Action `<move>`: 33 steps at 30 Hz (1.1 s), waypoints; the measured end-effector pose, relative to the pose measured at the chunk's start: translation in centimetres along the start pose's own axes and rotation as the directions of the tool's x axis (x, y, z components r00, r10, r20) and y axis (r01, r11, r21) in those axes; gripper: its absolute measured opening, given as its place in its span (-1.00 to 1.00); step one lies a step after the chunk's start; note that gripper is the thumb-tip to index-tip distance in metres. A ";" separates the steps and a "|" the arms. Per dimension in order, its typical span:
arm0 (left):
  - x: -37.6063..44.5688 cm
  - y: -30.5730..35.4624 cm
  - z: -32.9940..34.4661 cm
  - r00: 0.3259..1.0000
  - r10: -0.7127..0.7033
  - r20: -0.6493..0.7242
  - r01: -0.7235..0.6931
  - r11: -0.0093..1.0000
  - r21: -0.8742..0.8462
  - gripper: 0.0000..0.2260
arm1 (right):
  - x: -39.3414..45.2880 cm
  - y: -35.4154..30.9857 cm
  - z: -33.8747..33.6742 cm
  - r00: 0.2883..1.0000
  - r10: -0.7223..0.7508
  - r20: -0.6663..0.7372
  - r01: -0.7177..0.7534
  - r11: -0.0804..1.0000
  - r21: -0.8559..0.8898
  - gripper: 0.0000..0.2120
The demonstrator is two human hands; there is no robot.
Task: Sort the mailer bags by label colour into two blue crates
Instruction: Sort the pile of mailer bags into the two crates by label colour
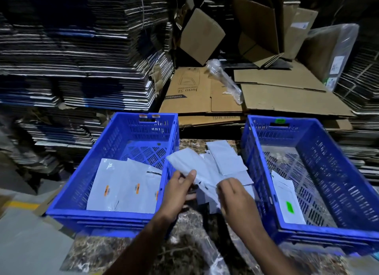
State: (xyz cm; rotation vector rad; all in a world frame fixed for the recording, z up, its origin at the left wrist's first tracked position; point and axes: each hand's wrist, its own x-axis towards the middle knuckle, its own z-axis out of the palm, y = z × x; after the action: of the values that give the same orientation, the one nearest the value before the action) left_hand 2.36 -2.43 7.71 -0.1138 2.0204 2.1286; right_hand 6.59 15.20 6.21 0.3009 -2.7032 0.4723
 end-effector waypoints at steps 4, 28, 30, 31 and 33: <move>-0.5 -0.6 1.0 1.000 0.000 -0.025 -0.008 0.943 -0.333 -0.72 | -2.3 -2.1 -1.9 0.970 -0.243 -0.003 0.239 0.952 0.192 -0.94; -3.8 -0.1 0.9 0.974 -0.062 0.217 0.193 0.727 -0.659 -0.46 | -1.4 0.7 -4.1 0.914 -0.336 -0.226 0.341 0.940 -0.018 -0.76; -3.6 0.3 0.6 0.986 -0.010 0.164 0.115 0.755 -0.645 -0.53 | -1.7 1.0 -4.2 0.975 -0.013 -0.220 0.079 0.952 0.295 -0.60; -3.7 0.6 0.6 0.989 0.004 0.149 0.093 0.764 -0.638 -0.54 | -1.6 1.1 -4.5 0.971 0.163 -0.174 -0.069 0.890 0.450 -0.55; -3.8 0.6 0.4 0.988 0.035 0.153 0.065 0.799 -0.598 -0.56 | -1.4 1.4 -4.7 0.939 0.343 -0.001 -0.265 0.727 0.633 -0.45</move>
State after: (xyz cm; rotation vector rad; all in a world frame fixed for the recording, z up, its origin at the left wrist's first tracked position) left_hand 6.00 -2.42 9.02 -0.0507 1.1812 2.5967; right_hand 8.96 18.42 9.32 -0.0159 -2.3942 1.4534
